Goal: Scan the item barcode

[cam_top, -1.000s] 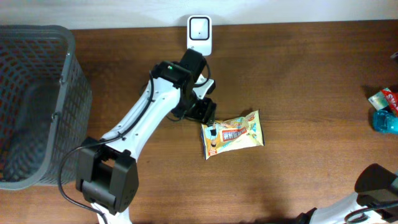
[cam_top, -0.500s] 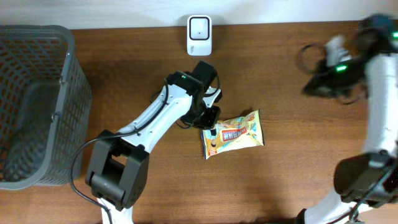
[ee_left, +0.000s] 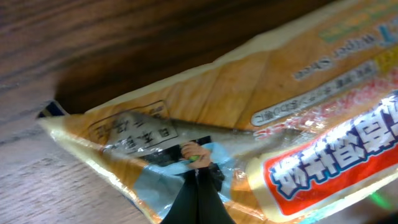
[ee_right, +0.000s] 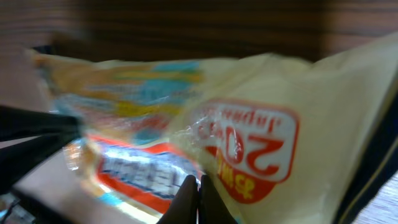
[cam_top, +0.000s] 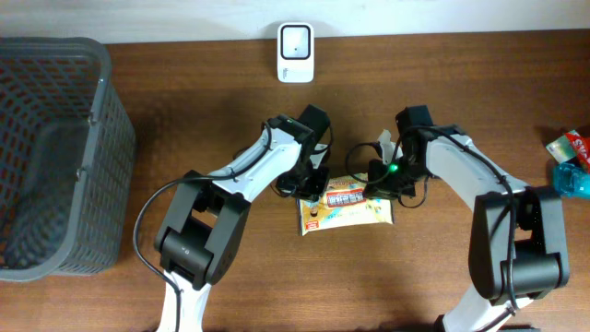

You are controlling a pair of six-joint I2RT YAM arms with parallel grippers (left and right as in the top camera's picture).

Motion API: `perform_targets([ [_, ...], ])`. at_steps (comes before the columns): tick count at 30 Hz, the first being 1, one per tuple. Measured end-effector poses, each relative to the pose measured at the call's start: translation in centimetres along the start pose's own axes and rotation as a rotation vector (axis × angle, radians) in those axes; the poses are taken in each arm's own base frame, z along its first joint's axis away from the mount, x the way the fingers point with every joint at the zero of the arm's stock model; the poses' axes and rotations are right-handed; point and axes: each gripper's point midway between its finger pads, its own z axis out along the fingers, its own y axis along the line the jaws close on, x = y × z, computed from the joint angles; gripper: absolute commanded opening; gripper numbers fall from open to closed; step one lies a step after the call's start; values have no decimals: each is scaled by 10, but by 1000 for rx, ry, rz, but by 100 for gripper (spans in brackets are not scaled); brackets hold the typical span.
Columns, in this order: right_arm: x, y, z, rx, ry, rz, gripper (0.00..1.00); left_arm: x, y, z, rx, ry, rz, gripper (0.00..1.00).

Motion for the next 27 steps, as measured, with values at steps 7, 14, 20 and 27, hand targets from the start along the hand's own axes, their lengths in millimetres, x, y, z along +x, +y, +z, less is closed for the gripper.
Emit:
perform_targets([
  [7, 28, -50, -30, 357, 115, 121, 13, 0, 57, -5, -227, 25, -69, 0],
  [14, 4, -24, -81, 366, 64, 72, 10, -26, 12, -59, 71, 6, -34, 0],
  [20, 20, -30, -20, 224, 85, 60, 8, -7, -33, -19, 211, 55, 74, 0],
  [27, -8, -40, -4, 228, -82, 74, 5, -8, -19, 16, 183, 98, -6, 0],
])
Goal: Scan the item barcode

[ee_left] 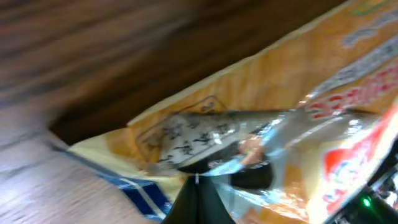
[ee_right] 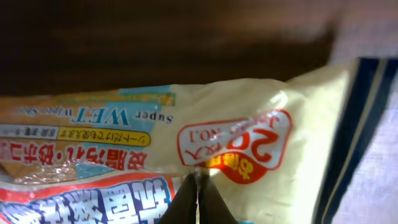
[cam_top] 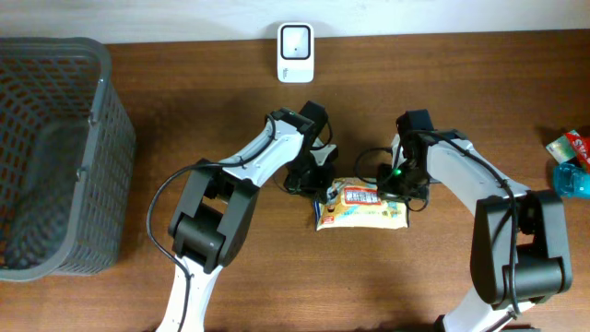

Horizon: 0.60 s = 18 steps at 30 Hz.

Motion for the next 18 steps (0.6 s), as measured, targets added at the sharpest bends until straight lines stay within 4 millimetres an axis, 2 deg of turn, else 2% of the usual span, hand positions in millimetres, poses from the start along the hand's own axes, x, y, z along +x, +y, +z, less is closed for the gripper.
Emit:
perform_targets([
  [2, -10, 3, 0, -11, -41, -7, 5, 0, 12, -4, -56, -1, -41, 0],
  [3, -11, 1, 0, -1, -44, -6, 7, 0, 27, -9, -104, 6, -80, 0],
  [4, -9, -2, -4, 24, -28, -1, 31, -3, 45, -19, -143, 4, -124, 0],
  [5, -7, -3, -7, 38, -12, 0, 47, -2, 63, -32, -179, 15, -174, 0],
  [6, -9, -4, -15, 56, 2, 3, 72, -4, 76, -45, -195, 19, -216, 0],
  [7, -13, -3, -27, 75, 7, -3, 93, -7, 85, -57, -193, 11, -240, 10],
  [8, -24, 1, -50, 98, -6, -5, 98, -13, 89, -71, -167, -10, -248, 68],
  [9, -32, 3, -65, 112, -28, -11, 98, -18, 84, -81, -107, -26, -227, 99],
  [12, -43, 1, -106, 153, -57, -3, 98, -12, 55, -76, 13, 12, -131, 99],
  [14, -55, -8, -122, 163, -99, 23, 98, -6, 40, -66, 55, 44, -88, 99],
  [16, -65, -36, -133, 177, -130, 95, 99, 4, 29, -44, 89, 84, -57, 99],
  [18, -64, -62, -139, 191, -126, 164, 99, 11, 11, -27, 177, 97, -27, 99],
])
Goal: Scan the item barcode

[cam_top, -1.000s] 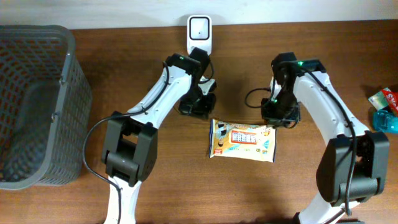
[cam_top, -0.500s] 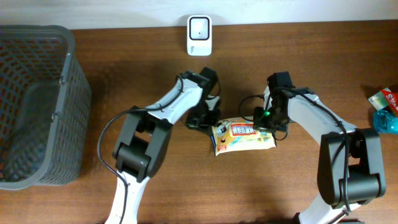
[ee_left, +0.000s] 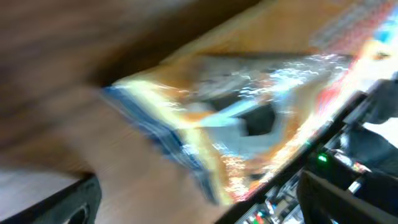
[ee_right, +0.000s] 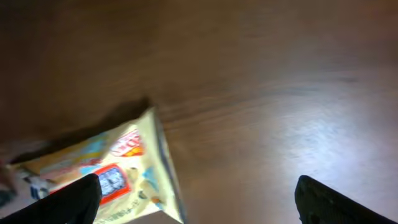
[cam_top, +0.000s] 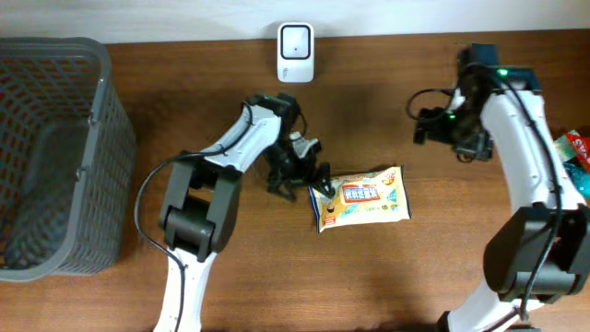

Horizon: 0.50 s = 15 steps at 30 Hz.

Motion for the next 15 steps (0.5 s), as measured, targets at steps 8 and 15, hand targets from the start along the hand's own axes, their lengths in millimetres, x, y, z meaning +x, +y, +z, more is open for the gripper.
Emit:
perform_targets([
  [8, 2, -14, 1, 8, 20, 35, 98, -9, -46, 34, 173, -73, 116, 42],
  [15, 45, -24, 56, 37, 148, 40, 98, -16, -19, 45, 50, -98, 76, 0],
])
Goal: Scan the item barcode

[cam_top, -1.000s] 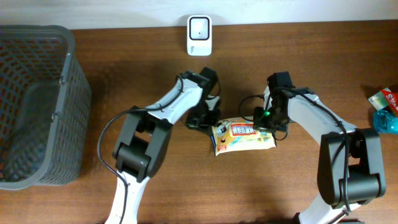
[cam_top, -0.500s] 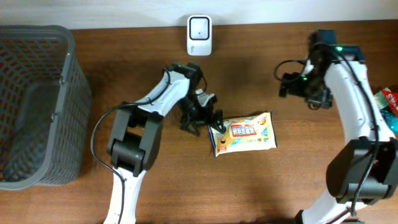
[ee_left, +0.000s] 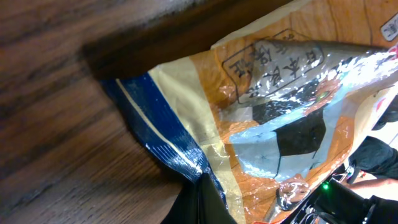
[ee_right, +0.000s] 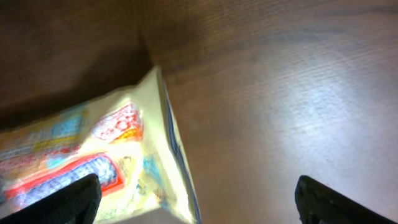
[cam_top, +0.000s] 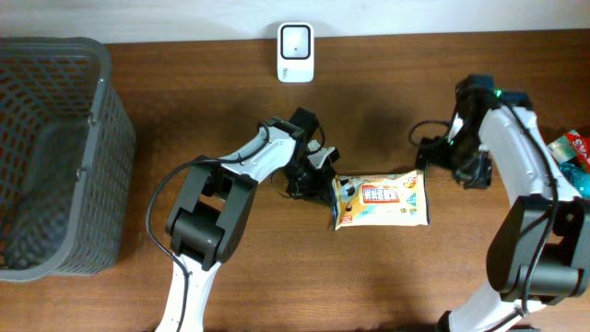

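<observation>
The wet-wipes packet [cam_top: 380,199] is yellow and orange with a red and blue label. It lies label-up on the brown table, below and right of the white scanner [cam_top: 295,40]. My left gripper [cam_top: 320,181] is at the packet's left end. In the left wrist view the left gripper [ee_left: 199,186] is shut on the blue-striped edge of the packet [ee_left: 273,106]. My right gripper [cam_top: 427,155] stands open just above the packet's right end. In its own view the right gripper [ee_right: 199,196] has its fingers wide apart, with the packet [ee_right: 93,155] at lower left. No barcode shows.
A dark mesh basket [cam_top: 55,157] fills the left side of the table. A red and green packet [cam_top: 572,146] and a blue item [cam_top: 573,181] lie at the right edge. The wall runs along the far side behind the scanner.
My left gripper was open beside the packet's left end and is now shut on its edge. The packet lies a little further right. My right gripper, still open, is now lower and closer to the packet.
At first both grippers were shut on the packet's two ends at mid-table, and they still held it a second later, slightly to the right. Then both were open, the right arm far up and right. Now the left is shut on it again.
</observation>
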You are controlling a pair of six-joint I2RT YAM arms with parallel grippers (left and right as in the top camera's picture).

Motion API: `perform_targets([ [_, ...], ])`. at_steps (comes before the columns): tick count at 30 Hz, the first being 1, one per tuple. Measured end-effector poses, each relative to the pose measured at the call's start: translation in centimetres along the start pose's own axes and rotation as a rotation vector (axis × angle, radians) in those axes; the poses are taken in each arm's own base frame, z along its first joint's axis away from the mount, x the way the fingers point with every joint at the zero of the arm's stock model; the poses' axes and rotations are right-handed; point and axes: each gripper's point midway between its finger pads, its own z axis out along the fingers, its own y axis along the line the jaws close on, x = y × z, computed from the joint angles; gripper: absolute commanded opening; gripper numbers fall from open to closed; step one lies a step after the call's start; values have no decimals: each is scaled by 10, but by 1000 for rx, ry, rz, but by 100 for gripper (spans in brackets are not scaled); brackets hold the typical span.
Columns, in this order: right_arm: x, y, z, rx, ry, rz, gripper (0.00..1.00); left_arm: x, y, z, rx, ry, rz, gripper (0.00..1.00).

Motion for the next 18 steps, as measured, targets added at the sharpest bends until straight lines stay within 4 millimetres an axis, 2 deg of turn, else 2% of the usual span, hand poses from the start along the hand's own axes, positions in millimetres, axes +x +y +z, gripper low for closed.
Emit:
perform_targets([
  [3, 12, -2, 32, -5, 19, 1, 99, 0, 0, 0, 0, 0, 0, 0],
  [6, 23, 7, 47, -67, 48, 3, 98, 0, 0, 0, 0, 0, 0, 0],
  [7, 24, 12, 49, -102, 52, 2, 98, 0, 0, -1, -2, 0, -3, 66],
  [8, 26, 20, 52, -150, 57, 3, 98, 1, 1, -2, -9, 6, -10, 100],
  [10, 26, 30, 55, -198, 55, -4, 94, 1, -4, -9, 27, 17, -32, 99],
  [11, 26, 35, 55, -213, 51, -16, 90, -1, -11, -15, 63, 12, -33, 99],
  [13, 29, 44, 56, -227, 53, -33, 87, -3, -23, -21, 99, 3, -20, 99],
  [18, 40, 68, 62, -270, 65, -76, 82, -3, -24, -20, 104, -3, -9, 99],
])
